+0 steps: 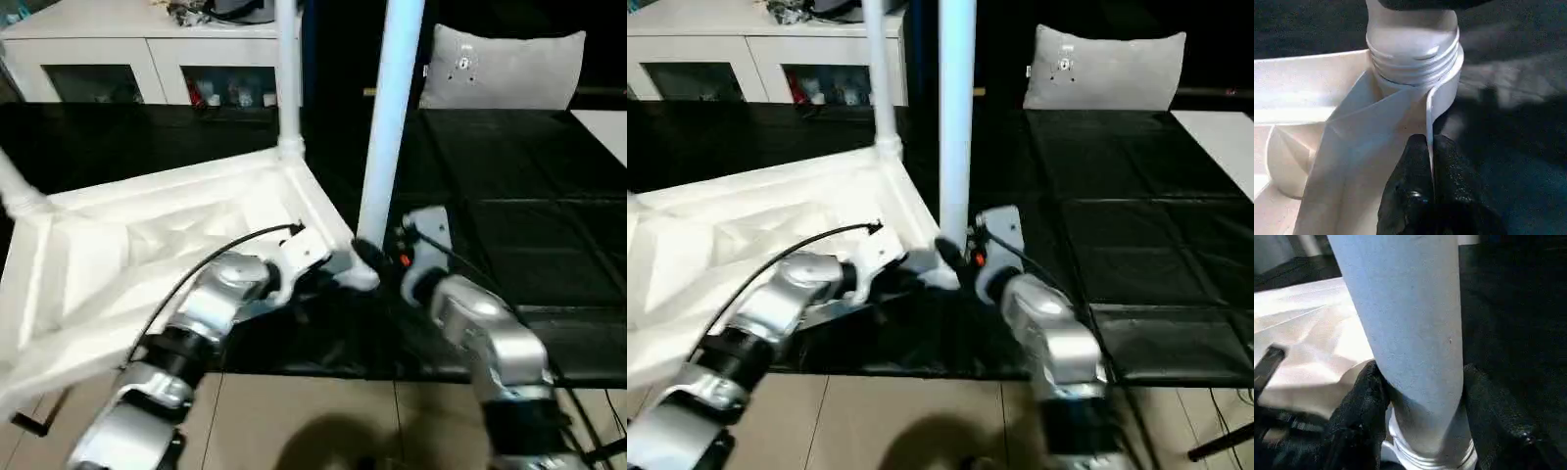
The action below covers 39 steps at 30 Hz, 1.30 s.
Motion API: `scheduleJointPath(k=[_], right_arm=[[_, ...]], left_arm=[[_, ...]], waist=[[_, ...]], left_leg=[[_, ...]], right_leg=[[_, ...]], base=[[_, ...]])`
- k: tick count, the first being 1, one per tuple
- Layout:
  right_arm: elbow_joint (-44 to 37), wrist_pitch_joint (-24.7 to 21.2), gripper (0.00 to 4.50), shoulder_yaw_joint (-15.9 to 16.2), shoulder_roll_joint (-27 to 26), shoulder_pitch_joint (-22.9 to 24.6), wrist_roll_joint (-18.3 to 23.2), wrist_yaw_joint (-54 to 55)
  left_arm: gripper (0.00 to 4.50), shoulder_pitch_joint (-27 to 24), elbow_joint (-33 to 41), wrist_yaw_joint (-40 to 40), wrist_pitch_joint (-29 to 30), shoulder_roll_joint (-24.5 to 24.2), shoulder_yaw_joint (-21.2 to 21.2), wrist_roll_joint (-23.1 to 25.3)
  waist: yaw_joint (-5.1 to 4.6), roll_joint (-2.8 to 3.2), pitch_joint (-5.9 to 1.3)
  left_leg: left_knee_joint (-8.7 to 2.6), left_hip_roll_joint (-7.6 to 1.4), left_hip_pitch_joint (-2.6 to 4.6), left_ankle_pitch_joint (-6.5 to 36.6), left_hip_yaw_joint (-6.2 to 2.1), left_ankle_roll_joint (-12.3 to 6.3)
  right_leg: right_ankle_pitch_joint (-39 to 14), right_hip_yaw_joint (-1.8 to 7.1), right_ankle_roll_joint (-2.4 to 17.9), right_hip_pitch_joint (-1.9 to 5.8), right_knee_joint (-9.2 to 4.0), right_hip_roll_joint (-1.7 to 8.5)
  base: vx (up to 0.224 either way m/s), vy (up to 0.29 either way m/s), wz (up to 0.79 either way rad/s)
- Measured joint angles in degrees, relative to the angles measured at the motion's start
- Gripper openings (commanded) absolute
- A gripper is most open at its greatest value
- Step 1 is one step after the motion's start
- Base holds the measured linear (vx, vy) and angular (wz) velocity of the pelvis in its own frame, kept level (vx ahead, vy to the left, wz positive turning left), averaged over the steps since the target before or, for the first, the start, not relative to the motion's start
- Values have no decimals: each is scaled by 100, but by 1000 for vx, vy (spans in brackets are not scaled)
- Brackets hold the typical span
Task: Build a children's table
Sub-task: Rotate leg to tighten
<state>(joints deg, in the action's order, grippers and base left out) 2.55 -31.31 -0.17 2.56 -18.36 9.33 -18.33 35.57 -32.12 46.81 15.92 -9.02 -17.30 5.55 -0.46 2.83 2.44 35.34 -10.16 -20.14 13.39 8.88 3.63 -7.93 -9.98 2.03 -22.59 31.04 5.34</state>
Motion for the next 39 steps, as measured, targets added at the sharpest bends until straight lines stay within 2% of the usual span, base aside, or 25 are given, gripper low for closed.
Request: scheduleJointPath(k=[1,3,5,6,11,14,15,16,19,20,24,28,31,33,35,39], right_arm=[[58,114,265,-29,-14,-14,-22,65],[88,234,265,-43,-6,-22,-27,58],[88,313,299,-45,42,-22,-37,22],[88,334,299,-46,70,-20,-41,-1],[28,524,331,7,489,185,-4,-546],[-16,806,367,114,1136,426,79,-1280],[-11,845,367,105,1260,460,80,-1398],[-9,885,388,104,1393,478,95,-1574],[-8,969,401,134,1919,482,219,-2346],[-7,1002,423,151,2050,482,228,-2551],[51,1185,423,302,2506,453,394,-3490],[210,1277,423,453,2880,257,688,-4538],[213,1278,388,559,2974,211,829,-4981],[213,1260,383,684,3029,194,905,-5311],[219,1247,353,792,3090,194,931,-5576],[262,1245,324,887,3098,159,1041,-5799]], left_arm=[[0,34,-46,-143,2,98,1,46],[0,57,-47,-256,0,190,-1,83],[0,84,-48,-278,-7,216,-1,85],[0,88,-47,-279,-13,217,-1,85],[0,87,-47,-142,-160,139,-60,82],[0,-7,-37,328,-522,-90,-109,39],[0,-34,-36,448,-597,-140,-111,19],[0,-59,-36,582,-670,-236,-113,-27],[0,-125,-36,983,-907,-401,-173,-83],[0,-129,-36,1108,-985,-461,-195,-93],[0,-157,-36,1664,-1379,-692,-352,-186],[0,-157,-36,2417,-1741,-994,-468,-306],[0,-156,-13,2777,-1876,-1076,-547,-356],[0,-156,20,2972,-1957,-1101,-622,-372],[0,-156,81,3117,-2016,-1127,-688,-375],[0,-156,109,3220,-2069,-1135,-766,-393]], waist=[[10,8,-5],[50,31,-11],[89,48,-15],[98,54,-15],[225,90,-15],[265,93,-16],[263,94,-17],[259,88,-14],[291,85,-12],[298,82,-10],[366,74,-6],[491,73,-6],[599,72,-7],[652,70,-8],[698,57,-4],[735,39,-1]], left_leg=[[-1,6,-5,8,0,-13],[-5,12,-19,5,1,-50],[-13,16,-32,13,4,-61],[-11,17,-32,16,6,-64],[-14,12,-36,19,7,-70],[-13,12,-28,17,13,-68],[-13,12,-23,15,14,-67],[-12,12,-16,10,14,-62],[-12,12,4,6,20,-59],[-11,12,6,6,22,-59],[-6,12,1,2,21,-53],[-1,11,-3,1,21,-56],[0,11,-4,3,23,-57],[0,11,-6,7,31,-63],[0,11,-5,8,38,-65],[12,11,4,7,48,-63]], right_leg=[[26,10,-1,-5,6,4],[28,28,-4,-31,33,4],[4,38,27,-66,82,8],[-16,43,34,-75,111,9],[-32,41,43,-91,128,4],[-37,46,31,-89,128,5],[-42,48,20,-88,129,4],[-36,50,23,-85,131,2],[-33,57,23,-69,132,2],[-33,58,22,-67,132,2],[-30,59,19,-67,132,2],[-30,66,18,-67,133,2],[-33,71,14,-68,133,3],[-27,77,24,-69,134,4],[-23,83,31,-73,140,4],[-43,96,5,-77,166,6]], base=[[51,-4,7],[55,-6,6],[53,-12,2],[0,0,0],[0,0,0],[0,0,0],[0,0,0],[0,0,0],[0,0,0],[0,0,0],[0,0,0],[0,0,0],[0,0,0],[0,0,0],[0,0,0],[0,0,0]])
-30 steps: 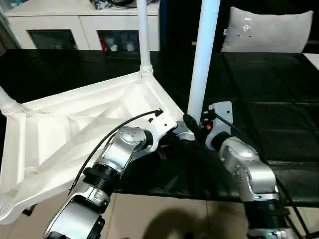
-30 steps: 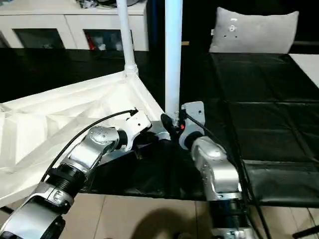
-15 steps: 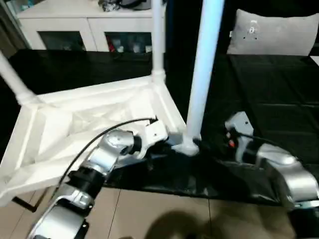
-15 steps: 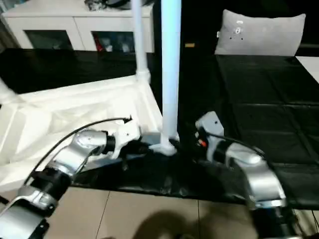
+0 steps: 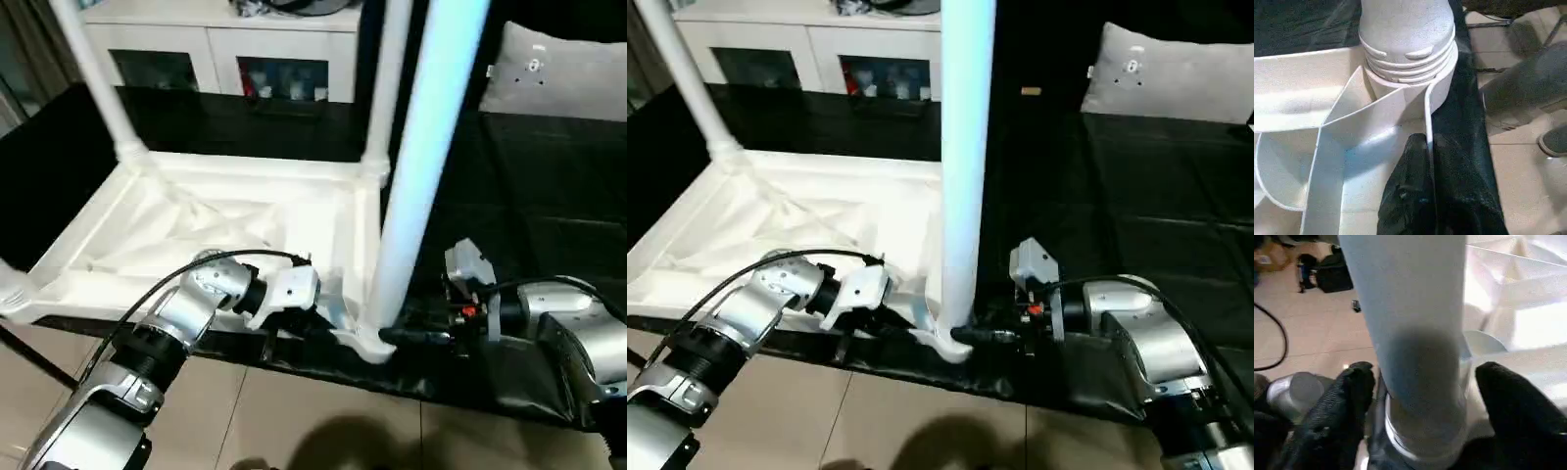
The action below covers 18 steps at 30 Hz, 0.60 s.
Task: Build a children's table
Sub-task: Rotate leg to tighten
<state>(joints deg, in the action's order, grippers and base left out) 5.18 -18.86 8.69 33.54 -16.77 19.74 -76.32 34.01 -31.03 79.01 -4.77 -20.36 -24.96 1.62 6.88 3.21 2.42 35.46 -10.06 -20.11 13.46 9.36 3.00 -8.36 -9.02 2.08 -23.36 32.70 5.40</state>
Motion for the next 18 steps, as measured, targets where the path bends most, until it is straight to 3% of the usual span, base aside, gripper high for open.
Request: scheduleJointPath(k=[13,18], right_arm=[[79,-226,213,164,1,-140,110,-348],[-43,-440,202,103,-20,-65,213,-213]], left_arm=[[0,0,-1,211,-57,40,-56,-36],[0,-1,5,208,27,50,-40,-97]], waist=[[2,-14,8],[20,-17,8]], left_leg=[[17,0,6,-6,13,10],[17,-1,6,-6,13,10]], right_leg=[[-1,22,-1,0,28,0],[-2,22,-3,0,28,0]], base=[[0,0,0],[0,0,0]])
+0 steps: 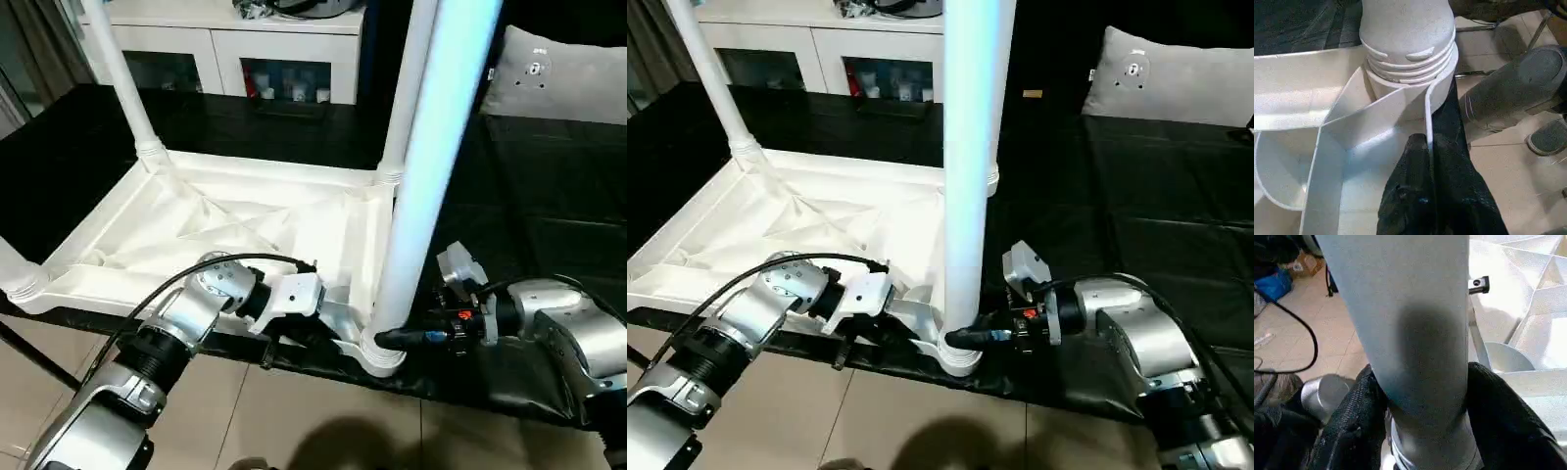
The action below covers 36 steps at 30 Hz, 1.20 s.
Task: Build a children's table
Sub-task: Rotate leg to tighten
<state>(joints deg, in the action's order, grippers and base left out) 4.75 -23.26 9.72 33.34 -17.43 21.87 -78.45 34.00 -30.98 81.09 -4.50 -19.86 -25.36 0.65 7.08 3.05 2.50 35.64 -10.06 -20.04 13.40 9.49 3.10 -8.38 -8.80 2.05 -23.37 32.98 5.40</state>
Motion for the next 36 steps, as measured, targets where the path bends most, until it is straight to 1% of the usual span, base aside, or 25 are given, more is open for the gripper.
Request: scheduleJointPath(k=[3,5,6,9,10,13,16,18,19,20,21,22,23,25,28,30,31,33,34,36], right_arm=[[-268,-291,201,-176,-194,206,93,371],[-353,-540,201,-299,-369,204,91,823],[-362,-587,201,-337,-467,204,59,1060],[-361,-709,201,-511,-881,198,-171,1958],[-353,-789,201,-620,-1154,153,-309,2482],[-322,-922,201,-826,-1724,-8,-686,3732],[-274,-1028,200,-941,-2015,-111,-854,4445],[-225,-1061,200,-1014,-2306,-190,-936,4937],[-127,-1009,200,-1067,-2537,-295,-1060,5330],[-80,-942,200,-1084,-2627,-332,-1120,5536],[-1,-853,255,-1137,-2735,-366,-1159,5707],[82,-747,268,-1196,-2884,-414,-1209,5911],[108,-677,271,-1216,-2949,-423,-1227,5964],[123,-562,279,-1233,-3020,-425,-1231,6031],[102,-470,316,-1184,-2985,-411,-1244,6014],[30,-388,323,-1129,-2893,-317,-1251,5872],[-10,-329,340,-1101,-2849,-250,-1251,5776],[-61,-141,361,-1019,-2703,-95,-1250,5544],[-129,-20,368,-948,-2594,41,-1242,5355],[-187,82,384,-896,-2428,185,-1225,5078]], left_arm=[[0,-73,133,-77,346,35,89,-57],[0,-80,135,-307,537,55,219,-48],[0,-76,136,-451,618,77,260,-20],[0,-31,84,-1036,899,203,372,168],[0,3,31,-1382,1077,310,460,236],[0,175,-162,-2195,1452,694,586,385],[0,235,-252,-2707,1676,969,635,422],[0,291,-326,-3005,1767,1064,679,442],[0,379,-470,-3261,1811,1187,762,462],[0,434,-543,-3408,1820,1270,776,481],[0,487,-617,-3542,1821,1350,797,533],[0,521,-660,-3701,1823,1414,825,582],[0,536,-671,-3766,1833,1438,828,588],[0,565,-671,-3832,1844,1469,834,590],[0,582,-647,-3830,1824,1458,835,589],[0,578,-639,-3775,1758,1429,805,589],[0,564,-638,-3741,1714,1403,794,589],[0,491,-621,-3592,1529,1281,761,589],[0,397,-577,-3458,1366,1197,748,578],[0,294,-511,-3234,1175,1079,741,574]], waist=[[-16,1,-2],[-70,2,-3],[-94,2,-3],[-259,-15,7],[-363,-27,15],[-551,-31,19],[-619,-31,18],[-622,-26,15],[-615,-27,16],[-594,-27,17],[-572,-28,17],[-561,-26,16],[-554,-26,16],[-504,-20,12],[-455,-20,12],[-418,-19,12],[-404,-19,12],[-383,32,1],[-385,78,-8],[-380,96,-11]], left_leg=[[0,-1,6,-1,2,3],[0,-1,9,-7,3,25],[-1,-1,13,-4,3,42],[0,-1,17,-14,4,57],[0,-3,15,-20,1,66],[-2,-8,-1,-27,-4,70],[-14,-15,-14,-24,-9,64],[-19,-13,-12,-20,-9,59],[-21,-13,-16,-20,-9,59],[-26,-12,-20,-19,-10,58],[-28,-10,-21,-17,-10,47],[-30,-8,-24,-24,-7,16],[-36,-6,-28,-19,-6,9],[-63,-3,-34,-15,-2,1],[-61,8,-52,-7,8,-13],[-57,6,-51,-4,11,-19],[-59,1,-51,-4,11,-19],[-58,-4,-49,-5,9,-18],[-58,-2,-44,-5,11,-18],[-59,-4,-34,-7,11,-17]], right_leg=[[0,1,0,0,3,0],[0,1,1,1,4,-1],[0,1,0,3,3,-1],[0,-1,0,3,-3,-4],[1,-10,0,3,-10,-6],[3,-33,-4,3,-54,-8],[7,-53,-11,10,-101,-8],[10,-48,-11,10,-97,-8],[15,-48,-8,8,-94,-8],[21,-47,-8,6,-94,-7],[32,-43,-6,7,-94,-7],[42,-34,-1,-1,-91,-7],[43,-30,0,-6,-87,-7],[41,-25,16,-25,-80,-7],[-2,-7,41,-77,-7,5],[-19,-7,49,-88,14,5],[-21,-8,53,-91,16,1],[-20,-11,58,-89,13,-5],[-19,-9,58,-85,14,-4],[-31,-10,33,-78,15,-6]], base=[[0,0,0],[0,0,0],[0,0,0],[0,0,0],[0,0,0],[0,0,0],[0,0,0],[0,0,0],[0,0,0],[0,0,0],[0,0,0],[0,0,0],[53,-4,1],[53,-6,2],[0,0,0],[0,0,0],[0,0,0],[0,0,0],[0,0,0],[0,0,0]])
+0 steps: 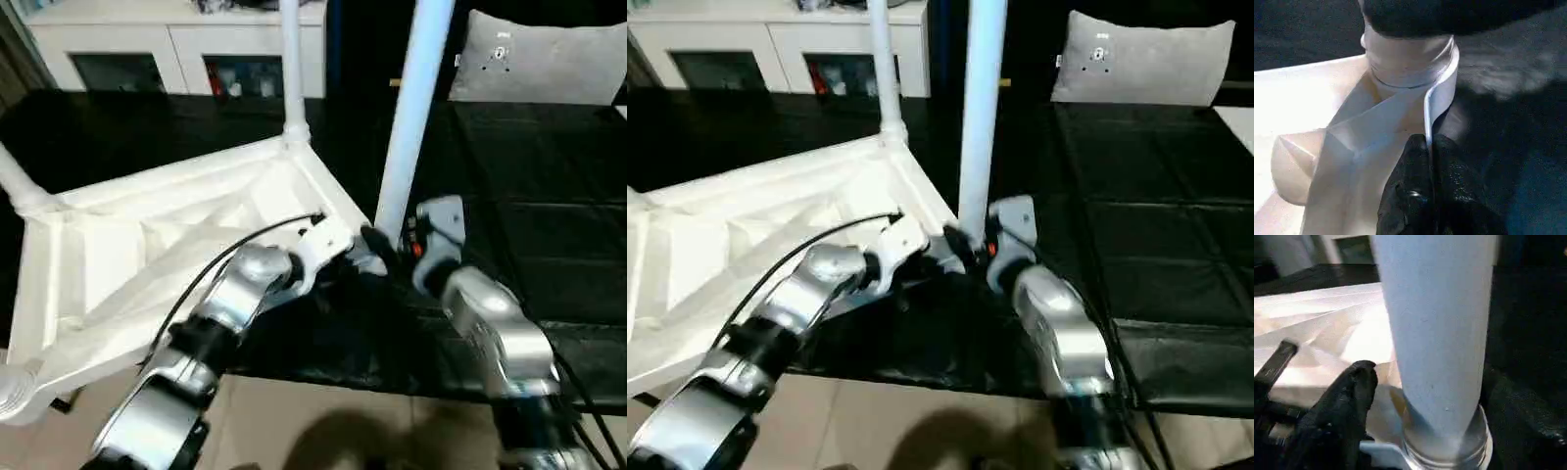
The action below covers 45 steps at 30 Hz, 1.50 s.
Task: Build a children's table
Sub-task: Rotate leg to tighten
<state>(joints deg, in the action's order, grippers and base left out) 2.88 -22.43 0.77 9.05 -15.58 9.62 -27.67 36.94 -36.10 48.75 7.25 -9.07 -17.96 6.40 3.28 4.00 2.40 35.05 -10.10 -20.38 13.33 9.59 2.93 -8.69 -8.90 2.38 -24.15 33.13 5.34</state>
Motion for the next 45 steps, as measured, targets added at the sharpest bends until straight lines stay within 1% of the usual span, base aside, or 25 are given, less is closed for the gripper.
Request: scheduleJointPath(k=[2,3,5,6,7,10,13,14,16,17,19,20,21,22,26,28,30,32,36,37,38,39,41,42,45], right_arm=[[-59,59,405,118,319,119,89,-431],[-98,71,405,169,517,174,127,-662],[-234,90,423,338,1048,312,204,-1381],[-242,114,423,349,1167,330,214,-1558],[-271,185,423,358,1416,373,317,-1969],[-275,280,423,360,1698,368,465,-2597],[-274,340,423,426,1991,359,655,-3217],[-265,394,423,447,2135,343,727,-3513],[-247,428,423,497,2340,226,850,-3926],[-248,450,423,499,2372,194,883,-4031],[-227,453,397,541,2389,157,925,-4219],[-137,469,386,621,2393,97,938,-4376],[-47,491,386,685,2397,44,938,-4484],[28,510,369,736,2412,-7,939,-4598],[178,511,337,884,2496,-133,1003,-4944],[193,510,315,903,2515,-165,1007,-5042],[233,505,307,933,2519,-219,1010,-5121],[277,505,290,958,2518,-249,1013,-5173],[307,494,251,988,2516,-252,1032,-5232],[308,481,251,989,2516,-252,1040,-5239],[309,448,230,992,2513,-252,1050,-5250],[311,431,222,994,2511,-253,1052,-5251],[312,397,215,991,2501,-254,1054,-5249],[312,376,200,990,2493,-254,1065,-5248],[305,282,197,981,2482,-247,1105,-5235]], left_arm=[[0,-108,71,311,-176,-132,-35,-48],[0,-135,96,447,-241,-201,-57,-66],[0,-230,207,845,-376,-386,-122,-160],[0,-264,247,960,-403,-441,-137,-184],[0,-297,287,1192,-491,-553,-167,-238],[0,-372,378,1581,-610,-715,-221,-348],[0,-458,524,1981,-711,-839,-292,-442],[0,-500,595,2168,-784,-903,-333,-473],[0,-533,664,2458,-863,-1049,-400,-562],[0,-533,679,2535,-882,-1081,-429,-570],[0,-533,736,2671,-913,-1122,-463,-572],[0,-533,761,2762,-954,-1150,-504,-579],[0,-532,773,2831,-982,-1169,-532,-591],[0,-531,783,2882,-1010,-1178,-561,-606],[0,-511,783,3034,-1054,-1195,-598,-611],[0,-503,783,3043,-1054,-1194,-608,-614],[0,-490,782,3047,-1061,-1197,-617,-614],[0,-486,779,3066,-1074,-1200,-624,-614],[0,-485,778,3127,-1102,-1216,-654,-616],[0,-485,778,3149,-1111,-1220,-657,-619],[0,-485,778,3173,-1118,-1226,-659,-620],[0,-485,778,3181,-1118,-1227,-661,-620],[0,-485,778,3193,-1118,-1227,-662,-621],[0,-485,778,3203,-1117,-1227,-662,-623],[0,-485,778,3222,-1088,-1227,-662,-644]], waist=[[15,1,1],[23,1,1],[37,0,1],[38,-3,2],[44,-11,6],[61,-26,9],[125,-35,10],[172,-39,12],[223,-51,15],[246,-61,11],[289,-78,13],[309,-85,14],[320,-93,16],[342,-104,20],[379,-130,21],[393,-134,22],[404,-136,21],[420,-135,21],[477,-134,21],[486,-134,20],[493,-134,20],[495,-134,20],[497,-134,20],[497,-134,20],[500,-132,19]], left_leg=[[1,-1,24,-5,-4,3],[1,0,30,-8,-3,8],[2,2,31,-16,-3,23],[4,2,33,-18,-3,26],[8,2,32,-19,-3,27],[13,2,30,-19,-4,27],[15,2,29,-20,-4,27],[15,2,27,-19,-4,27],[14,0,24,-20,-7,26],[14,0,25,-19,-7,26],[14,-2,23,-19,-7,26],[15,-1,23,-19,-6,27],[16,0,22,-19,-5,27],[17,0,21,-19,-5,27],[20,0,20,-20,-3,27],[20,0,19,-20,-3,27],[20,-1,19,-20,-3,27],[20,-2,20,-20,-3,27],[20,-2,20,-20,-3,27],[20,-2,20,-20,-3,27],[21,-2,20,-20,-3,27],[21,-2,20,-20,-3,27],[22,-2,20,-20,-3,27],[22,-2,20,-20,-3,27],[22,-2,21,-19,-3,27]], right_leg=[[2,0,-1,26,1,-3],[2,1,-2,33,-1,-3],[4,5,-7,42,-7,-1],[5,7,-8,45,-7,-1],[5,9,-9,47,-7,-1],[6,9,-10,48,-7,-1],[7,10,-11,48,-5,0],[6,10,-11,47,-4,0],[6,9,-11,45,-1,-1],[6,9,-11,46,1,-1],[6,9,-11,46,1,-1],[6,11,-11,46,0,-1],[6,12,-11,46,0,0],[6,15,-11,46,0,0],[6,17,-11,48,1,0],[6,18,-11,48,1,0],[7,17,-11,48,2,0],[6,16,-11,48,3,0],[6,17,-11,47,4,0],[7,17,-11,47,4,0],[7,17,-11,48,4,0],[7,17,-10,48,4,0],[7,17,-10,49,4,0],[7,17,-10,49,4,0],[7,17,-11,49,4,0]], base=[[0,0,0],[0,0,0],[0,0,0],[0,0,0],[0,0,0],[0,0,0],[0,0,0],[0,0,0],[0,0,0],[0,0,0],[0,0,0],[0,0,0],[0,0,0],[0,0,0],[0,0,0],[0,0,0],[0,0,0],[0,0,0],[0,0,0],[0,0,0],[0,0,0],[0,0,0],[0,0,0],[0,0,0],[0,0,0]])
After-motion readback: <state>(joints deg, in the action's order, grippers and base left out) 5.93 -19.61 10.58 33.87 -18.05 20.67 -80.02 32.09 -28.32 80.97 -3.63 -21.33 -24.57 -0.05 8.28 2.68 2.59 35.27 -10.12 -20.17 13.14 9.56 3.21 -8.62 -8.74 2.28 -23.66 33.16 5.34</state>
